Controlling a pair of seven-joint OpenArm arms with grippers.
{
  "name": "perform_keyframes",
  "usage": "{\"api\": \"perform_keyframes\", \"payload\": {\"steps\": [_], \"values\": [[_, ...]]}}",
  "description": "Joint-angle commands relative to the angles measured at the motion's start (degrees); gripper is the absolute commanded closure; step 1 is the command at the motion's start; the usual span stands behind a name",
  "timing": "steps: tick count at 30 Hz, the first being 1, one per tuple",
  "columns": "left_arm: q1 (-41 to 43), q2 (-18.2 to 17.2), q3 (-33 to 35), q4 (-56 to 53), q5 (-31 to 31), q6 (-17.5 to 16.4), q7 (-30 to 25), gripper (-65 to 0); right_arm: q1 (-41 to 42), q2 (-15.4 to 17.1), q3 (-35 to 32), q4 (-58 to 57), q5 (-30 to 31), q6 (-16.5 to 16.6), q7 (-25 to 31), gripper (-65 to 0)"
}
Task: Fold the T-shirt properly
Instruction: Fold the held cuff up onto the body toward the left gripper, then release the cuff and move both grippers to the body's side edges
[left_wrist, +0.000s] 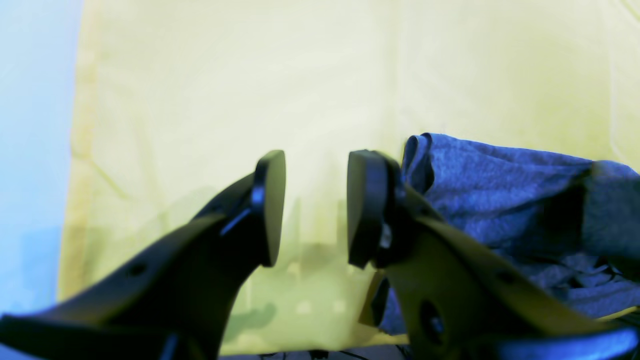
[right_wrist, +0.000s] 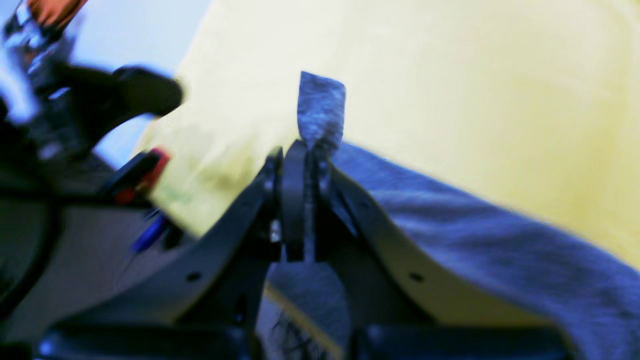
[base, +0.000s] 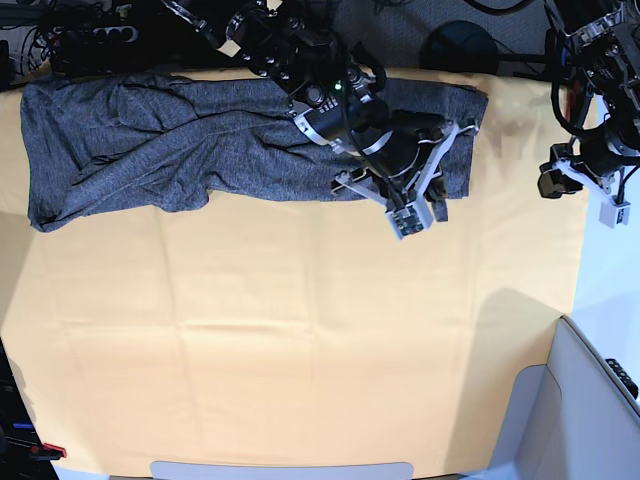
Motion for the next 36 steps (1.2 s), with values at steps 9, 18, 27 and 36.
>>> {"api": "perform_keyframes", "payload": {"steps": [9, 18, 27, 36], "values": [[-0.37, -1.13, -0.54, 0.97, -0.59, -0.11, -0.44, -18.9, 3.59, -1.17, 0.50, -7.00, 6.05, 0.02, -1.80, -2.0], [-0.37, -1.21, -0.45, 0.97, -0.59, -0.11, -0.44, -19.0, 4.21, -1.44, 0.50, -7.70, 6.05, -0.07, -3.56, -38.3], [3.06, -4.73, -0.45, 0.62, -0.77, -0.37, -0.08, -20.9, 4.73, -1.26, 9.47, 0.65, 5.26, -0.51, 2.95, -39.8], [10.27, -4.99, 3.59, 0.53, -8.95, -0.55, 0.00, -23.5, 2.18, 0.41, 27.14, 0.83, 5.26, -0.60, 4.27, -39.8]]}}
